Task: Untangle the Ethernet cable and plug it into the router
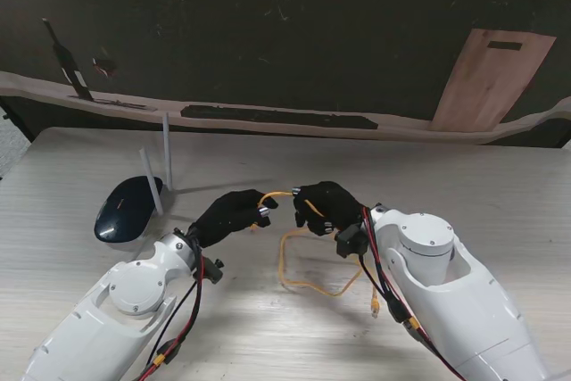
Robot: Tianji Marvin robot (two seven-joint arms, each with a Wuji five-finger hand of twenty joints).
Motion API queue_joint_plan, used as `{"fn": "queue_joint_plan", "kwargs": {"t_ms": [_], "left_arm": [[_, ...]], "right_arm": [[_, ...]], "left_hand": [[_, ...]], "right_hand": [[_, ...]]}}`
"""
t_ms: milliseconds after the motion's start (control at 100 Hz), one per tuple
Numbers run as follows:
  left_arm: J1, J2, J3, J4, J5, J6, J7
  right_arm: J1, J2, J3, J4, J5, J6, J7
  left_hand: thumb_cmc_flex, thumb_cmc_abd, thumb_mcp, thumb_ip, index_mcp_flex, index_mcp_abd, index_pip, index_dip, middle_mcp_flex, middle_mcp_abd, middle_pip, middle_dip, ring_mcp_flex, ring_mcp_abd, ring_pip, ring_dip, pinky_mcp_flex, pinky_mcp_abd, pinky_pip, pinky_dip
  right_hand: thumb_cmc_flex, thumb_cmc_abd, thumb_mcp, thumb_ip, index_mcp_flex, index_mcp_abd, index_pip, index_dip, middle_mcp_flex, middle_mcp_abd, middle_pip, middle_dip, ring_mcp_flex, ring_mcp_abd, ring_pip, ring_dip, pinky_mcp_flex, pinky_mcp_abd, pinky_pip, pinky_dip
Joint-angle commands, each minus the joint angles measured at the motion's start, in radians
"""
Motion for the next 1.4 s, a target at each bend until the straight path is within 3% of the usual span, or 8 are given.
{"fn": "queue_joint_plan", "kwargs": {"t_ms": [0,170,500,850,970,1090,1290,1390], "left_arm": [[0.011,0.001,-0.003,-0.013,-0.005,0.011,-0.019],[0.019,0.003,-0.012,-0.022,-0.011,0.02,-0.025],[0.022,0.014,-0.024,-0.02,-0.024,0.014,-0.073],[0.029,0.013,-0.029,-0.025,-0.021,0.018,-0.068],[0.036,0.011,-0.031,-0.031,-0.023,0.025,-0.058],[0.045,0.007,-0.035,-0.038,-0.038,0.038,-0.05],[0.052,0.006,-0.041,-0.048,-0.041,0.056,-0.048],[0.054,0.006,-0.043,-0.051,-0.049,0.061,-0.05]], "right_arm": [[-0.009,-0.009,0.0,-0.001,0.004,-0.009,-0.001],[-0.009,-0.018,-0.002,0.01,0.005,-0.015,-0.034],[-0.012,-0.033,-0.001,0.023,0.01,-0.026,-0.093],[-0.021,-0.039,0.004,0.016,0.019,-0.046,-0.121],[-0.024,-0.039,0.006,0.012,0.019,-0.049,-0.125],[-0.027,-0.039,0.008,0.009,0.016,-0.047,-0.128],[-0.03,-0.04,0.009,0.006,0.015,-0.042,-0.135],[-0.03,-0.041,0.01,0.006,0.014,-0.04,-0.138]], "left_hand": [[0.027,-0.008,0.015,0.018,-0.02,-0.031,0.021,0.014,-0.002,-0.031,-0.008,0.012,0.004,-0.032,-0.009,0.01,0.004,-0.027,-0.012,-0.02],[0.098,0.001,0.013,0.016,-0.014,-0.042,0.032,0.019,-0.006,-0.028,-0.02,0.003,-0.003,-0.032,-0.017,0.007,0.007,-0.029,-0.011,-0.02],[0.139,-0.005,0.053,0.033,-0.072,-0.062,-0.006,0.003,-0.084,-0.045,-0.088,-0.024,-0.044,-0.06,-0.049,0.0,-0.001,-0.046,-0.02,-0.024],[0.238,-0.03,0.02,-0.01,-0.056,-0.059,0.011,0.009,-0.033,-0.043,-0.12,0.037,-0.015,-0.062,-0.028,0.02,0.017,-0.051,0.013,-0.004],[0.27,0.003,-0.031,-0.015,-0.045,-0.057,0.019,0.007,-0.014,-0.037,-0.122,0.05,-0.004,-0.056,-0.013,0.026,0.022,-0.049,0.031,0.004],[0.365,0.048,-0.193,-0.014,-0.024,-0.052,0.035,0.0,-0.002,-0.022,-0.092,0.034,0.005,-0.035,0.007,0.03,0.025,-0.046,0.049,0.014],[0.36,0.074,-0.243,-0.016,-0.022,-0.047,0.041,0.001,-0.017,-0.014,-0.074,0.025,-0.002,-0.024,0.016,0.035,0.019,-0.044,0.054,0.018],[0.409,0.108,-0.34,-0.004,-0.016,-0.043,0.053,0.0,-0.015,-0.005,-0.053,-0.009,-0.004,-0.015,0.022,0.04,0.017,-0.044,0.058,0.02]], "right_hand": [[-0.022,-0.018,0.001,0.018,0.023,-0.01,0.016,0.016,0.228,0.051,0.262,0.017,-0.064,0.059,0.09,0.005,0.01,-0.091,0.237,0.013],[-0.021,-0.017,-0.002,0.015,0.019,-0.013,0.015,0.019,0.224,0.051,0.26,0.017,-0.064,0.058,0.089,0.005,0.01,-0.091,0.237,0.012],[-0.02,-0.014,-0.007,0.011,0.013,-0.018,0.018,0.018,0.221,0.051,0.26,0.017,-0.064,0.057,0.088,0.003,0.01,-0.092,0.237,0.005],[-0.019,-0.014,-0.01,0.008,0.007,-0.023,0.021,0.011,0.22,0.05,0.26,0.015,-0.064,0.055,0.087,0.001,0.009,-0.092,0.237,0.0],[-0.019,-0.013,-0.011,0.007,0.005,-0.025,0.023,0.008,0.218,0.049,0.26,0.015,-0.064,0.055,0.086,0.0,0.009,-0.092,0.237,-0.002],[-0.018,-0.014,-0.013,0.005,0.003,-0.027,0.023,0.005,0.217,0.049,0.259,0.014,-0.064,0.056,0.086,-0.001,0.009,-0.092,0.237,-0.005],[-0.016,-0.014,-0.015,0.003,-0.001,-0.027,0.025,-0.001,0.214,0.05,0.258,0.014,-0.064,0.056,0.086,-0.003,0.009,-0.092,0.237,-0.007],[-0.015,-0.013,-0.017,0.002,-0.003,-0.03,0.025,-0.005,0.211,0.052,0.257,0.013,-0.064,0.055,0.085,-0.004,0.008,-0.092,0.237,-0.009]]}}
